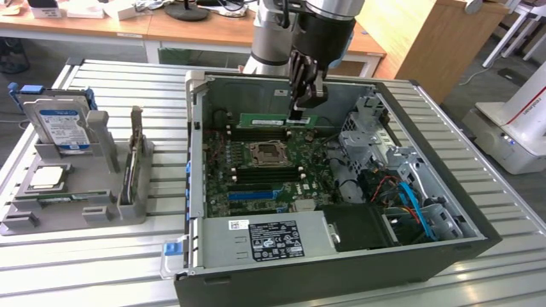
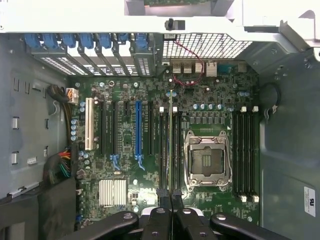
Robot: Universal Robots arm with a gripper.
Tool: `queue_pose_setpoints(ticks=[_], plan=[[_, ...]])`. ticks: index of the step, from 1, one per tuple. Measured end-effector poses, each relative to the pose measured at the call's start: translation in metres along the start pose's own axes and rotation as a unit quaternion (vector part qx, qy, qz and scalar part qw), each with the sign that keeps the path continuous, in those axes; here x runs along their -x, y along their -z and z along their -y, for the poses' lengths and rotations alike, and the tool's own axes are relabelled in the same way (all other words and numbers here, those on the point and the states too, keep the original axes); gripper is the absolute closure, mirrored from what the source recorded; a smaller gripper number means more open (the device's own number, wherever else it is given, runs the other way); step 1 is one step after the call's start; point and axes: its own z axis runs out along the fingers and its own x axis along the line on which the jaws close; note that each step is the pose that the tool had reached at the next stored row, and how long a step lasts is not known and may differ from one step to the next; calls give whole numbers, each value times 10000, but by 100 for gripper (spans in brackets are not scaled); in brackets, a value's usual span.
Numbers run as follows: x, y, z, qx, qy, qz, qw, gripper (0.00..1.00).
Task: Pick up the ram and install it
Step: 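Insert the ram into the slot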
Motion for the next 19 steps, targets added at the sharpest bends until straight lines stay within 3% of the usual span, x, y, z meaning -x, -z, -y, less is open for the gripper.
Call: queue_pose_setpoints(ticks=[19], plan=[[0,-94,4,0,0,0,10000,88]])
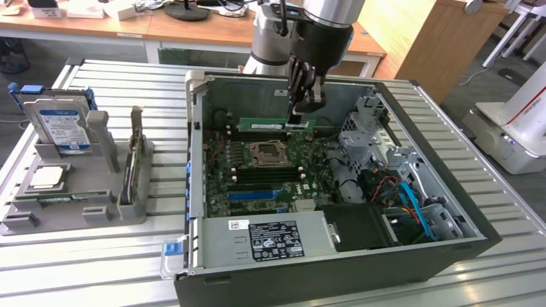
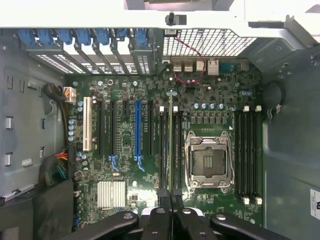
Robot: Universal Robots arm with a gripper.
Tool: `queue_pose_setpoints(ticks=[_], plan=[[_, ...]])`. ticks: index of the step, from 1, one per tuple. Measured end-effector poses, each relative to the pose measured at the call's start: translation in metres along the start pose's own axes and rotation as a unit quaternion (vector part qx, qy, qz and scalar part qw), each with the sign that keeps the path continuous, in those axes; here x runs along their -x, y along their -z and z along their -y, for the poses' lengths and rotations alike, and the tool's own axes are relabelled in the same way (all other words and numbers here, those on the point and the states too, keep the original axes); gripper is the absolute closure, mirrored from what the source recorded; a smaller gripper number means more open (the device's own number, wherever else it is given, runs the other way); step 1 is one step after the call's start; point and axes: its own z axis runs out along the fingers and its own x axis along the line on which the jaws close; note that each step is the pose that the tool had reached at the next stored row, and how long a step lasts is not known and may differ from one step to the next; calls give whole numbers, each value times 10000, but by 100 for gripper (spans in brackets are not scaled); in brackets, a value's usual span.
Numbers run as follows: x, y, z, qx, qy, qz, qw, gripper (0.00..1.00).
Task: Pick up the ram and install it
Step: 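Insert the ram into the slot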
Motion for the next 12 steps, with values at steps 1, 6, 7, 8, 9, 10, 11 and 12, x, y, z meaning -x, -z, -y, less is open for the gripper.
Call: queue_pose_setpoints(ticks=[1,6,7,8,9,10,11,12], plan=[[0,-4,0,0,0,0,10000,88],[0,-30,1,0,0,0,10000,88],[0,-35,1,0,0,0,10000,88],[0,-40,1,0,0,0,10000,88],[0,-46,2,0,0,0,10000,88],[0,-52,2,0,0,0,10000,88],[0,-58,2,0,0,0,10000,88],[0,-63,3,0,0,0,10000,88]])
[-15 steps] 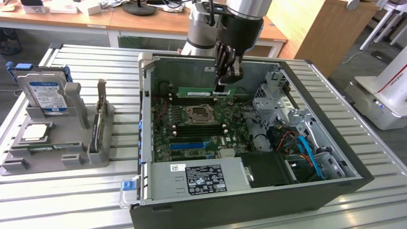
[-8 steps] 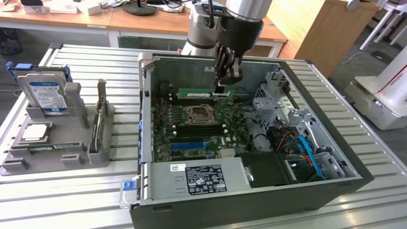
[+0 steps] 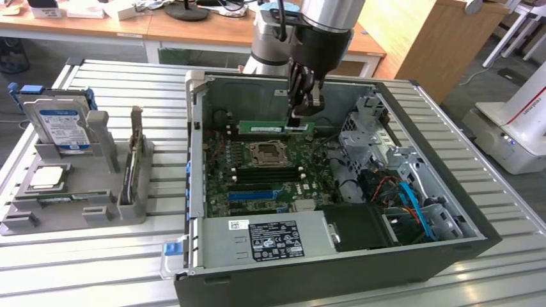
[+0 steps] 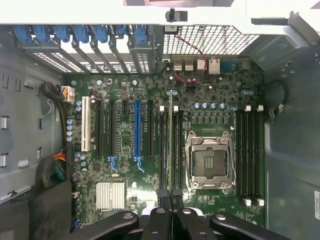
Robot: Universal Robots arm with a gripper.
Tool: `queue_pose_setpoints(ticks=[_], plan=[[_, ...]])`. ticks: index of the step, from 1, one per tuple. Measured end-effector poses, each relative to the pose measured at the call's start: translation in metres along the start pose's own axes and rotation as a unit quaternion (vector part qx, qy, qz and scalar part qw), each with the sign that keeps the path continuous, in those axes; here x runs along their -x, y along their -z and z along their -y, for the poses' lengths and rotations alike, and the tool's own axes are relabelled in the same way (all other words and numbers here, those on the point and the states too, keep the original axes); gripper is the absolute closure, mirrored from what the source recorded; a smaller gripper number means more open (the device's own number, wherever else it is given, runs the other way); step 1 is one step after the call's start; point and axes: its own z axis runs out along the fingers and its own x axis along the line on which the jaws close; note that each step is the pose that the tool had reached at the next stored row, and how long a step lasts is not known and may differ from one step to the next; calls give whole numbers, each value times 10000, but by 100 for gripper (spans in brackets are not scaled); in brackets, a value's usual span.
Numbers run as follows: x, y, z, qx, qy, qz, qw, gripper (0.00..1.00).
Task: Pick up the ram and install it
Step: 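Insert the ram into the slot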
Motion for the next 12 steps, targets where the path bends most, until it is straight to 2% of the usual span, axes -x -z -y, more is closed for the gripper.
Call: queue_pose_setpoints(ticks=[12], plan=[[0,-33,1,-2,0,2,10000,88]])
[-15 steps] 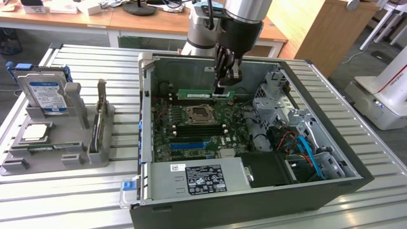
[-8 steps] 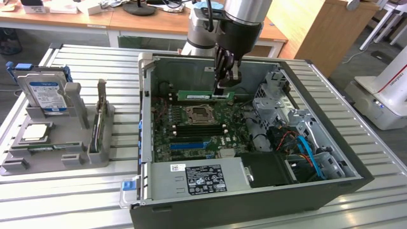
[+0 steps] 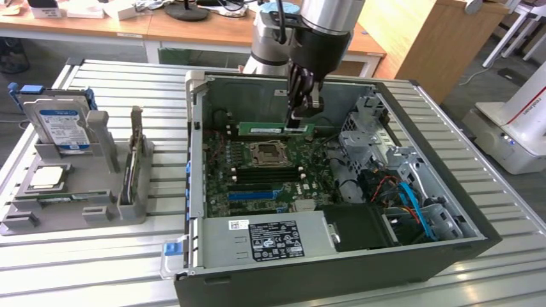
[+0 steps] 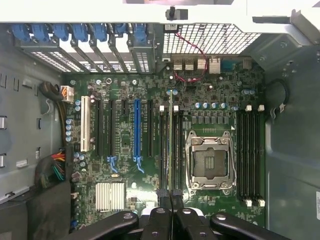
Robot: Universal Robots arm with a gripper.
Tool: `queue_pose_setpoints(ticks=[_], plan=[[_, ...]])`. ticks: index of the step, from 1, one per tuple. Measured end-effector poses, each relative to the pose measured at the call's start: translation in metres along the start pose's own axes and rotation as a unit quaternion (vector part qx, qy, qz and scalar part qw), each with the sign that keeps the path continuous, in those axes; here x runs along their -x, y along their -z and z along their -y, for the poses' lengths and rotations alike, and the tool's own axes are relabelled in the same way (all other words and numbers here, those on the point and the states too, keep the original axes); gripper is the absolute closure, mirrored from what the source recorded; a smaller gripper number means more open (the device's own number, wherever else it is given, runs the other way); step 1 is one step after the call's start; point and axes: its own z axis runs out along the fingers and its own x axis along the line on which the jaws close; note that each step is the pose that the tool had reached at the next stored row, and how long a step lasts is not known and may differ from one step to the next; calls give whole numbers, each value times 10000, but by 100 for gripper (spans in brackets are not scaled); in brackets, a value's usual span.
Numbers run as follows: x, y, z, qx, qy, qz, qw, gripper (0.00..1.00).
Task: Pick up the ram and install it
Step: 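Insert the ram into the slot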
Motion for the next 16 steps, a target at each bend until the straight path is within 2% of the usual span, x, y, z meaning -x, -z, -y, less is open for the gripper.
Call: queue_pose_setpoints(ticks=[16], plan=[[-1,-192,8,0,0,-2,10000,88]])
